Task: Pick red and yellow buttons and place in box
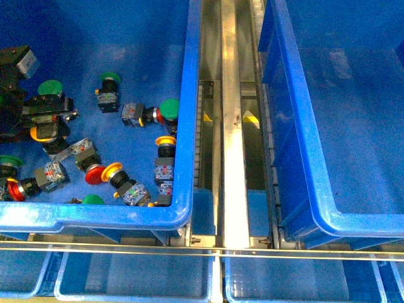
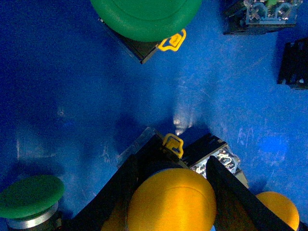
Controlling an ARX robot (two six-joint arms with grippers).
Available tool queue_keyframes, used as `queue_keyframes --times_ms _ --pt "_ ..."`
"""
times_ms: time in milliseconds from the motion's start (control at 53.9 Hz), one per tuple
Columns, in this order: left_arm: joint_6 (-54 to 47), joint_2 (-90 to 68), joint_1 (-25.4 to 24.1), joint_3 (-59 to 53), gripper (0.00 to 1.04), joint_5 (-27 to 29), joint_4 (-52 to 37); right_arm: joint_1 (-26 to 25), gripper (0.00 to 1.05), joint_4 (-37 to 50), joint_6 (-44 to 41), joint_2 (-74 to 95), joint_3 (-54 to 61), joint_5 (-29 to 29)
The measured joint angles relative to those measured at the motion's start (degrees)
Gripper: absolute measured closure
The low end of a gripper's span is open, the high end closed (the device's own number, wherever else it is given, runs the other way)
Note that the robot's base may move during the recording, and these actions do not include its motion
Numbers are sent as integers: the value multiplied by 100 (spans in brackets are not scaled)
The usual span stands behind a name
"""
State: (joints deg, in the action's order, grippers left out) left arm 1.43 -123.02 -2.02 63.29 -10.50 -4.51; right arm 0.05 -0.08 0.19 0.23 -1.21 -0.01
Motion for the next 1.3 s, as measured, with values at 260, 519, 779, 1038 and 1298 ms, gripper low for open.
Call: queue_keyframes --times_ms 260,519,779,1038,1298 --pt "31 7 -39 2 71 -46 63 0 6 0 0 0 0 0" --pt "402 439 -267 -33 71 -562 79 0 6 0 0 0 0 0" --pt "1051 1834 -605 -577 71 -1602 634 0 6 0 0 0 0 0" --pt "1954 2852 -590 -1021 71 -3239 1860 0 6 0 0 0 0 0" --pt "2736 3576 -140 -1200 71 -3915 1703 0 6 0 0 0 0 0"
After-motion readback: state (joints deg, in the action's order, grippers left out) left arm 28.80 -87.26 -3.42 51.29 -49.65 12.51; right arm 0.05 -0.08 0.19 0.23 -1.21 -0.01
